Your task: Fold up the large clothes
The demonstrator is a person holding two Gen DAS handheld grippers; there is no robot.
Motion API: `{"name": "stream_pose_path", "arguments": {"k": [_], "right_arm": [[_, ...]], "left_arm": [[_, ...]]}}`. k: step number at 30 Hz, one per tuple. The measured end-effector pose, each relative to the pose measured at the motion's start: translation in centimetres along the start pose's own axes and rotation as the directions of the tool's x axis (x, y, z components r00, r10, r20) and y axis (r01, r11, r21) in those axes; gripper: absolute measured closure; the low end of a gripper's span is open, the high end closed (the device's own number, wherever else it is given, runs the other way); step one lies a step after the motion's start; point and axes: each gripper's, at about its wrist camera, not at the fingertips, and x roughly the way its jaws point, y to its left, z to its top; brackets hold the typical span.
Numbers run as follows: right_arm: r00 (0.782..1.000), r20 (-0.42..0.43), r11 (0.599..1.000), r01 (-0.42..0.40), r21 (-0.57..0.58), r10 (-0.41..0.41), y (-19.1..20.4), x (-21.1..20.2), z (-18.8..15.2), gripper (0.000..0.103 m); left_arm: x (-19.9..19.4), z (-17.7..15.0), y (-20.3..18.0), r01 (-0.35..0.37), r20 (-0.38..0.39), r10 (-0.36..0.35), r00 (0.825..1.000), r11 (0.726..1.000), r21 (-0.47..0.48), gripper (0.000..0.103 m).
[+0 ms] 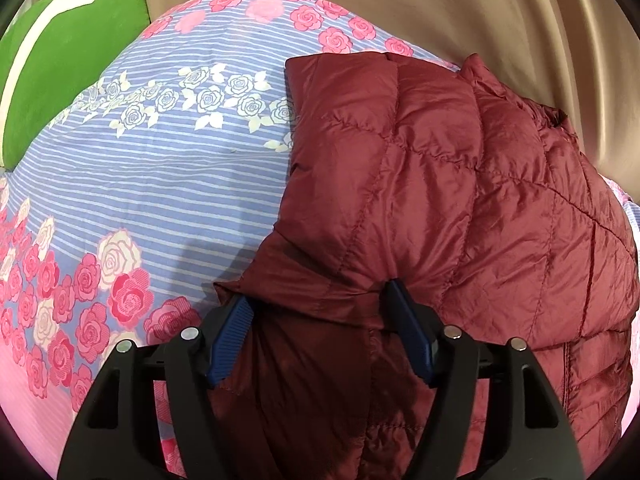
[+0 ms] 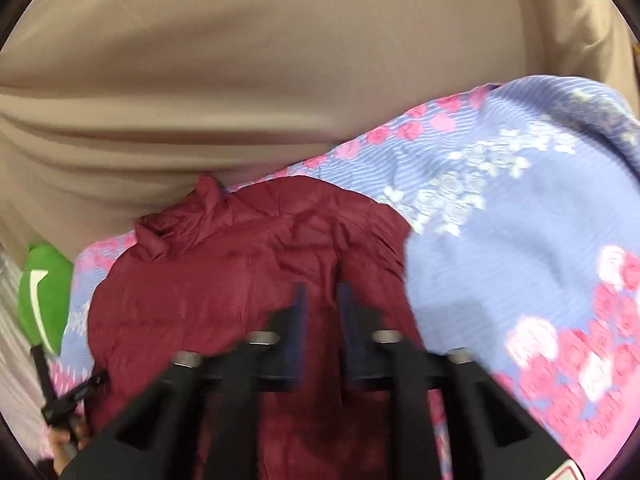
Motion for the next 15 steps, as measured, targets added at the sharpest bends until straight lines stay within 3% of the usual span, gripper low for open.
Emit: {"name": "stream_pose_path", "arguments": {"k": [1, 4, 9, 10, 11, 15], "right_arm": [[1.0, -0.016, 1.0, -0.014, 0.004, 0.014, -0.4, -0.6, -0.6, 0.06], [0.992, -0.106, 0.998, -0.066, 0.008, 0.067, -1.0, -0.6, -2.6, 0.06], [0.986, -0.155, 0.998, -0.06, -0.002, 0.059, -0.1, 1.7, -4.2, 0.062], [0.985, -0.156, 0.997, -0.071, 0.008, 0.071, 0.1, 1.9, -4.3, 0.074], [0.985, -0.152, 0.996, -0.084, 0.009, 0.085, 0.4, 1.9, -4.2, 0.098], [0.995, -0.052, 0.994, -0.091, -0.062, 0.088, 1.5, -0.9, -3.9, 0.101]], "left_arm": [[0.0, 0.0, 0.0, 0.0, 0.001, 0.0, 1.0, 1.0, 0.0, 0.037], [0.1, 0.0, 0.2, 0.002, 0.001, -0.002, 1.0, 1.0, -0.003, 0.037], [0.2, 0.0, 0.2, -0.005, 0.004, 0.005, 1.0, 1.0, -0.007, 0.037], [0.3, 0.0, 0.2, -0.006, 0.004, 0.006, 1.0, 1.0, -0.011, 0.037], [0.2, 0.0, 0.3, -0.005, 0.005, 0.005, 1.0, 1.0, -0.013, 0.037], [0.0, -0.2, 0.6, 0.0, 0.007, 0.0, 1.0, 1.0, -0.013, 0.038]]}}
